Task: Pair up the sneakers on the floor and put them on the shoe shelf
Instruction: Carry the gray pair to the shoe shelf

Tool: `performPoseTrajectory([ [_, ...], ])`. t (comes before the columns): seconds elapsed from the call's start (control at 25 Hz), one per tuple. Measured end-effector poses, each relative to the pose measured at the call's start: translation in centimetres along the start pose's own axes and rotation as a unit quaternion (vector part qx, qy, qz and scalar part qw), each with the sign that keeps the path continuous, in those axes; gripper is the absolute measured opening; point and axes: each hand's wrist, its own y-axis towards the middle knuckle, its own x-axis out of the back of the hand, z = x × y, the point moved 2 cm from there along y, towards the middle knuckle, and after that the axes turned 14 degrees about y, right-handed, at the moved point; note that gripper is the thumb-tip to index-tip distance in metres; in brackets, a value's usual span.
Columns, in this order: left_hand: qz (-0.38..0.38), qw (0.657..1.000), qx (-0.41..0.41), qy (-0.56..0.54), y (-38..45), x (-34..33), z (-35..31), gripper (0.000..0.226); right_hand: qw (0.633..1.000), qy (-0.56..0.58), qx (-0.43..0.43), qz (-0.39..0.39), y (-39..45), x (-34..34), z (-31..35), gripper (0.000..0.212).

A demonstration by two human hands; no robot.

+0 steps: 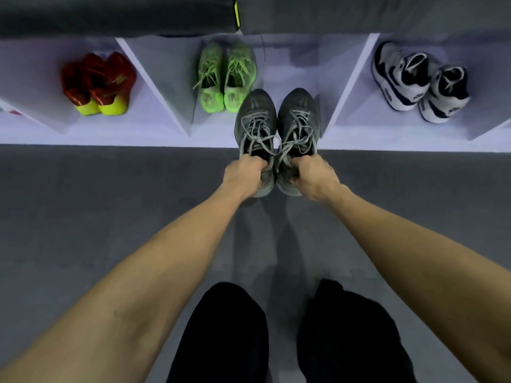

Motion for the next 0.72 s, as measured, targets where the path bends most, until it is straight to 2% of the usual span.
performPoseTrajectory([
  [0.28,-0.092,0.996,-0.006,0.011,12.1,-0.4,0.5,0.015,0.998,0.008,0.008,-0.063,11.0,1.4,-2.5,0.031],
  [0.72,-0.149,0.985,0.003,0.086,27.3,-1.7,1.2,0.029,0.994,0.01,0.024,-0.104,26.3,2.1,-5.3,0.034],
])
